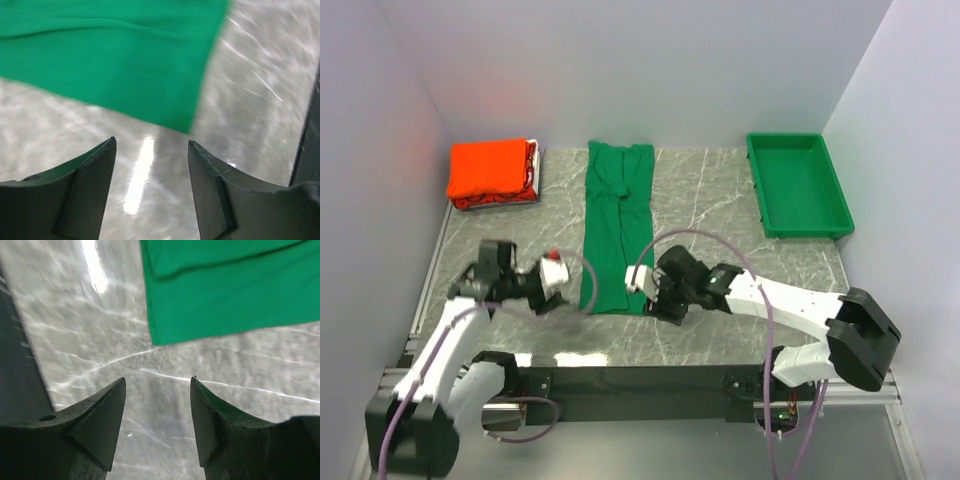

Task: Fold and stack the t-shirts
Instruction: Fold the tshirt

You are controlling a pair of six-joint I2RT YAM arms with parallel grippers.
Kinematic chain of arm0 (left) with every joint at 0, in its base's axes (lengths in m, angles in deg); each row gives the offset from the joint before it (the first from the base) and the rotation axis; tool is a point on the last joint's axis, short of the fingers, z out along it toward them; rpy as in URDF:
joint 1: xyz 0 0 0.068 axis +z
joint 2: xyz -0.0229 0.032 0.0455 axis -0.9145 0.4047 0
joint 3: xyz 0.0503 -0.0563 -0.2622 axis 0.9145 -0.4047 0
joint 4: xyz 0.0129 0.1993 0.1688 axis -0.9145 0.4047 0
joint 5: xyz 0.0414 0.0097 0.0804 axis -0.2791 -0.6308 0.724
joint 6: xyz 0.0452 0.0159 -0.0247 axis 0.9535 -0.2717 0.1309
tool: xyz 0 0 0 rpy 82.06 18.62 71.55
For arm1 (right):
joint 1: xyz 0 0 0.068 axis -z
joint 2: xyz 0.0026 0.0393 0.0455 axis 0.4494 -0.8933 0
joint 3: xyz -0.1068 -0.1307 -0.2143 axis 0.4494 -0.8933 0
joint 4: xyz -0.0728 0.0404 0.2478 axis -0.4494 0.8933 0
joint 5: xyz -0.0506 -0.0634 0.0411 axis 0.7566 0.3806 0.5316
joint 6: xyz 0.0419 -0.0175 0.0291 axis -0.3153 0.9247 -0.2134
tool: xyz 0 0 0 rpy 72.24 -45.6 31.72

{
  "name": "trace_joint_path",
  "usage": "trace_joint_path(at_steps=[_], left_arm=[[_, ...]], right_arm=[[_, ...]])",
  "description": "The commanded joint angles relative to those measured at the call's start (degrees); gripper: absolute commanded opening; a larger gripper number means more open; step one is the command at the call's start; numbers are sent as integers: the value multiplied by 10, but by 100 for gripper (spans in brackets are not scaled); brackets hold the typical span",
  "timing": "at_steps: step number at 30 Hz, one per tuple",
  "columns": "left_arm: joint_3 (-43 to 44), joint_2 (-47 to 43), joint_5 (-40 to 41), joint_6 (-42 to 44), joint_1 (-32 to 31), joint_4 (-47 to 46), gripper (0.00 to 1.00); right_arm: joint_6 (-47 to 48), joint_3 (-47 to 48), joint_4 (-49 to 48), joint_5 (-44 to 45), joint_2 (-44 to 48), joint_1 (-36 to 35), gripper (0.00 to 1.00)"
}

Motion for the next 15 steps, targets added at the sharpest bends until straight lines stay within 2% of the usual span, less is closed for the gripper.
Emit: trace_joint_path(at_steps=[1,2,4,9,15], left_arm=[[-89,-102,19,89,-52,-27,66],[-106,-116,28,75,-67,-69,66],[-137,-133,50,73,-110,-88,65],[-167,-107,84,31,-172,-161,63],[-170,-27,124,2,-211,-207,55]], right_arm=[[48,-32,-109,70,-10,-37,61],[52,-38,-125,70,-16,-44,61],[58,-43,-153,76,-42,-58,61],[62,-28,-180,90,-97,-74,58],[56,19,-129,81,-149,-90,50]])
